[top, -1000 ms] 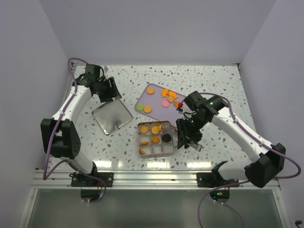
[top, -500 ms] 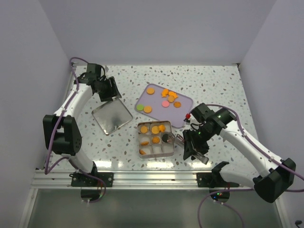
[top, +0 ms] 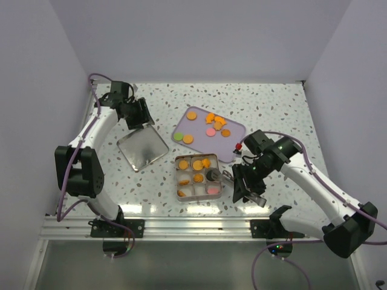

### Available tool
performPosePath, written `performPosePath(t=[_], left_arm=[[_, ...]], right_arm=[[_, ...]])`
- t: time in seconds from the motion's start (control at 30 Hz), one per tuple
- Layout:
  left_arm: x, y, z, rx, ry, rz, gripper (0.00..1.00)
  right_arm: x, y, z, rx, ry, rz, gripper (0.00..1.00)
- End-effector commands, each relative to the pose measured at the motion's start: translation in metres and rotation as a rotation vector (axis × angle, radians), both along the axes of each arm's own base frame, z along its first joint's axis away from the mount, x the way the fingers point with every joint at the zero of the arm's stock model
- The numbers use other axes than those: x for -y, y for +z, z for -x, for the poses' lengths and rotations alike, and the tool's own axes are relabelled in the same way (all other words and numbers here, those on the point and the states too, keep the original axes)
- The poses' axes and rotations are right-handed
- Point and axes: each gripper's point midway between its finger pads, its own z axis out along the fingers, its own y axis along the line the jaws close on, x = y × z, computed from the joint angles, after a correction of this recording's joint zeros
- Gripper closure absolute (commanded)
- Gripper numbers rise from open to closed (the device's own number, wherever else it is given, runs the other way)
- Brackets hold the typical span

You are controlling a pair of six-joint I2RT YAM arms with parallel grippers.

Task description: Pack the cookies

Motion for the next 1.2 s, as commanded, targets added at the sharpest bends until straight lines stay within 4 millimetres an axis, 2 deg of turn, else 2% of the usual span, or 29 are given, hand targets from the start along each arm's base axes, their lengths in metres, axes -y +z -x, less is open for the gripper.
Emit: performPosePath(t=[0.0, 0.2, 0.3, 0.33, 0.43, 0.47, 0.67, 0.7, 0.77, 0.8, 0.93, 1.03, 1.17], left_arm=[[-0.005, 0.008, -0.004, 0.038, 0.025, -0.001, 0.41], [-0.007, 0.013, 0.0, 0.044, 0.023, -0.009, 0.41], [-0.009, 0.016, 0.002, 0.052, 0.02, -0.024, 0.41], [-0.01, 0.017, 0.003, 0.053, 0.018, -0.027, 0.41], [-0.011, 0.02, 0.007, 0.054, 0.014, -0.034, 0.41], [-0.011, 0.021, 0.008, 0.056, 0.011, -0.034, 0.41], [-0.005, 0.02, 0.02, 0.046, -0.011, -0.001, 0.41], [-0.005, 0.02, 0.022, 0.045, -0.012, 0.0, 0.41], [-0.004, 0.021, 0.024, 0.049, -0.018, 0.004, 0.41], [-0.004, 0.022, 0.024, 0.052, -0.018, 0.004, 0.41], [-0.004, 0.026, 0.024, 0.06, -0.03, 0.002, 0.41], [-0.004, 0.027, 0.025, 0.059, -0.039, -0.004, 0.41], [-0.008, 0.026, 0.028, 0.062, -0.047, -0.029, 0.41]], right_arm=[[0.006, 0.019, 0.001, 0.008, 0.012, 0.031, 0.53], [0.001, 0.036, -0.037, 0.092, 0.004, 0.097, 0.55], [-0.005, 0.037, -0.066, 0.149, -0.022, 0.144, 0.54], [-0.003, 0.03, -0.078, 0.153, -0.034, 0.196, 0.54], [-0.001, 0.035, -0.114, 0.228, -0.093, 0.243, 0.53], [-0.002, 0.03, -0.125, 0.217, -0.108, 0.259, 0.53], [-0.01, 0.034, -0.192, 0.274, -0.165, 0.255, 0.52], [-0.01, 0.022, -0.201, 0.243, -0.154, 0.282, 0.52], [-0.015, 0.021, -0.216, 0.251, -0.15, 0.277, 0.52], [-0.018, 0.007, -0.222, 0.218, -0.135, 0.29, 0.52], [-0.022, -0.01, -0.244, 0.192, -0.128, 0.313, 0.52], [-0.02, -0.026, -0.254, 0.17, -0.129, 0.354, 0.52], [-0.015, -0.033, -0.265, 0.173, -0.125, 0.407, 0.52]])
